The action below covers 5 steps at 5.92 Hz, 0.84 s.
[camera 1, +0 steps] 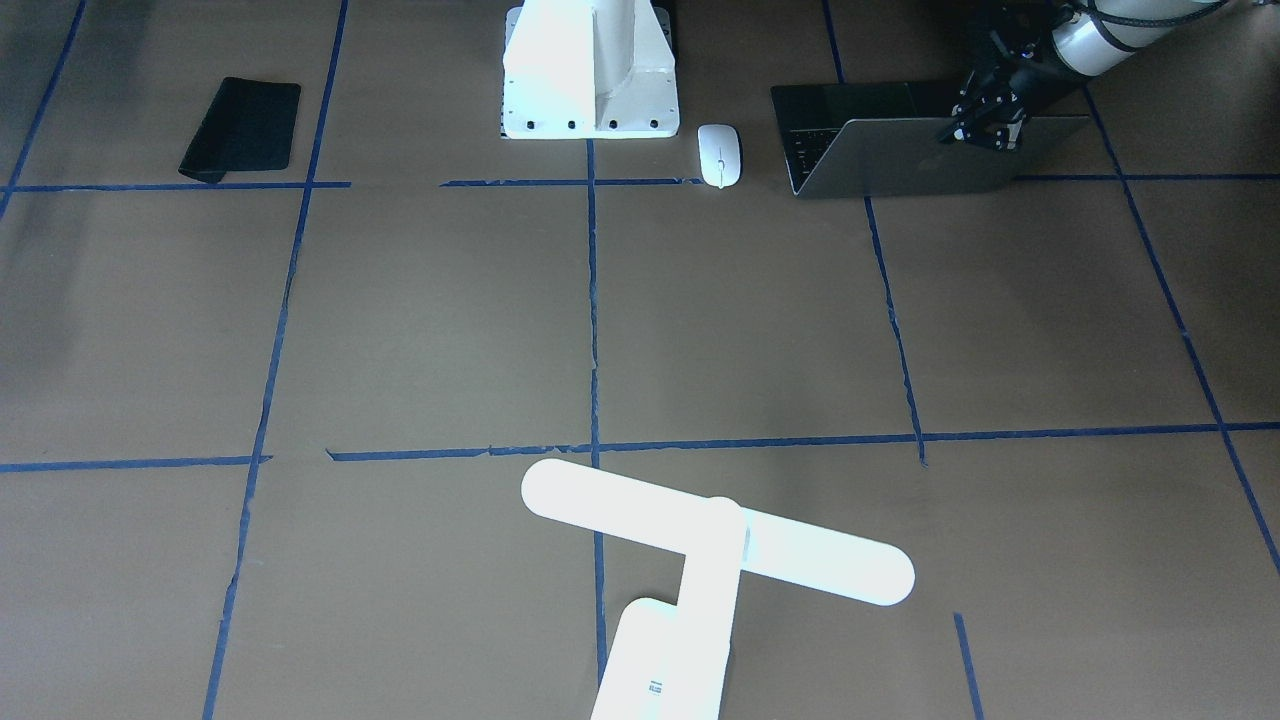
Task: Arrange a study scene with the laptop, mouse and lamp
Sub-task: 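Reach the left gripper down to the silver laptop's open lid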
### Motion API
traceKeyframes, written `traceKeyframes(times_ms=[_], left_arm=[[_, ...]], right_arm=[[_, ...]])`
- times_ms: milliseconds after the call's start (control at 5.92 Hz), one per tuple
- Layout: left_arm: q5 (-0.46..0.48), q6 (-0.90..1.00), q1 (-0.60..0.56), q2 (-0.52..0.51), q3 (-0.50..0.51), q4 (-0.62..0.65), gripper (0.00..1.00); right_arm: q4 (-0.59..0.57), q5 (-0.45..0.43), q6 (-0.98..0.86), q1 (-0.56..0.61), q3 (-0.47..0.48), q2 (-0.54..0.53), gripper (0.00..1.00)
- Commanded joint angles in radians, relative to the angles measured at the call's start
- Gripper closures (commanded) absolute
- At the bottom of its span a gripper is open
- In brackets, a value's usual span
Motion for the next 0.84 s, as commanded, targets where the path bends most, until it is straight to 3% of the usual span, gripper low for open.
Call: traceKeyframes(times_ms=[0, 169, 338, 676], left_arm=[[0.0, 0.149, -0.072, -0.123, 0.002, 0.169, 1.0], [0.0, 0.228, -0.112, -0.23, 0.005, 0.311, 1.0], [0.011, 0.25, -0.125, -0.304, 0.028, 0.372, 1.0], [0.011, 0.248, -0.143, -0.494, 0.208, 0.373, 1.0]], right_arm=[[0.0, 0.0, 0.0, 0.0, 0.0, -0.001, 0.0], [0.0, 0.0, 0.0, 0.0, 0.0, -0.001, 0.0], [0.0, 0.0, 0.0, 0.0, 0.0, -0.001, 0.0], [0.006, 0.0, 0.002, 0.0, 0.0, -0.001, 0.0]])
